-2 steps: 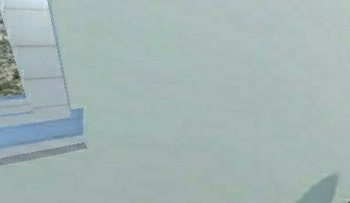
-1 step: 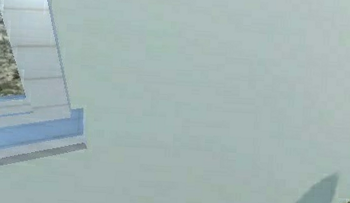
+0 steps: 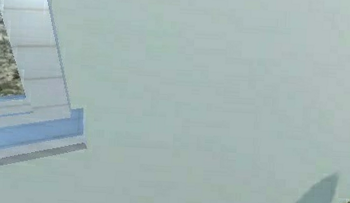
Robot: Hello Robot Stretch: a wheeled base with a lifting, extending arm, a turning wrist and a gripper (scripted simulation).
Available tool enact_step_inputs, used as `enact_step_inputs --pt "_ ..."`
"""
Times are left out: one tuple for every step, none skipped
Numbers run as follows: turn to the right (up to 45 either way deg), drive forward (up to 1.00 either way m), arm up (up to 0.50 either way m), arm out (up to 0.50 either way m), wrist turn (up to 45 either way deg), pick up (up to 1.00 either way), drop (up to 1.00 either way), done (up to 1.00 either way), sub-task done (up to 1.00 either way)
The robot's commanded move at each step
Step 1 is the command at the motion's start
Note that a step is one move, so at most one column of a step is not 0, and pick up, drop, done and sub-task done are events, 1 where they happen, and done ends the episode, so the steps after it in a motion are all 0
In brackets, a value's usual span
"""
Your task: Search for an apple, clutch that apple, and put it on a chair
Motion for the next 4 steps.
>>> enact_step_inputs --pt "0.0 0.00 0.00 0.00 0.0 0.00 1.00 0.00 0.00" --pt "0.0 0.00 0.10 0.00 0.0 0.00 0.00 0.00 0.00" --pt "0.0 0.00 0.00 -0.08 0.0 0.00 0.00 0.00 0.00" --pt "0.0 0.00 0.00 0.00 0.0 0.00 0.00 1.00 0.00"
